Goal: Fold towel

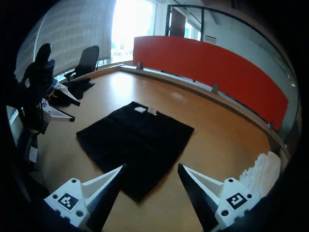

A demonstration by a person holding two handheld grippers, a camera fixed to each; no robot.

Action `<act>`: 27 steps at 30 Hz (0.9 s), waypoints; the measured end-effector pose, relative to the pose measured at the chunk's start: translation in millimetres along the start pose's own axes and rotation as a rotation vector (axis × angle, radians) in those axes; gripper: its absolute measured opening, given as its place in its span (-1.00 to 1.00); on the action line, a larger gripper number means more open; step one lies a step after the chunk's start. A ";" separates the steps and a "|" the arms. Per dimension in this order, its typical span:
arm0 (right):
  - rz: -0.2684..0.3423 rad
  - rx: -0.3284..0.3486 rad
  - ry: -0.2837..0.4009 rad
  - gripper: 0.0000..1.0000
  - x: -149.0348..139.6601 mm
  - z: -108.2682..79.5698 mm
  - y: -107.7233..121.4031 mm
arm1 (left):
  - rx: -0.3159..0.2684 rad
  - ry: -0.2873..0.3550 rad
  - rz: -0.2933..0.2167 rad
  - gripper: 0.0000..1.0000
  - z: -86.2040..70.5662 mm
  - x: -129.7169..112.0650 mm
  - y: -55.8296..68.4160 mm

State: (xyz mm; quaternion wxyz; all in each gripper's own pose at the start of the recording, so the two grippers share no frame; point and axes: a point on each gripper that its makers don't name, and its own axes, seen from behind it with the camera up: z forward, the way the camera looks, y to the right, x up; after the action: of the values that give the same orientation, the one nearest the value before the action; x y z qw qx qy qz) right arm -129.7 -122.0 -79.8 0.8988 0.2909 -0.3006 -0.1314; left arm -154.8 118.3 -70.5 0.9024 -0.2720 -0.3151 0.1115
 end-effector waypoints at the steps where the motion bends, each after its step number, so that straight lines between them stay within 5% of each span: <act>1: -0.002 0.003 -0.007 1.00 -3.7 1.8 -1.8 | -0.003 -0.008 0.003 0.87 2.1 -3.8 0.8; 27: -0.010 0.065 -0.139 0.98 -76.4 25.6 -21.9 | -0.090 -0.171 -0.004 0.87 31.0 -65.7 27.5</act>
State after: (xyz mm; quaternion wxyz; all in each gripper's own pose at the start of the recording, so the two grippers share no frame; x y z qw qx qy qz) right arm -206.7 -119.4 -111.8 0.8650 0.3118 -0.3650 -0.1459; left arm -226.1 129.7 -99.1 0.8593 -0.3013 -0.3962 0.1180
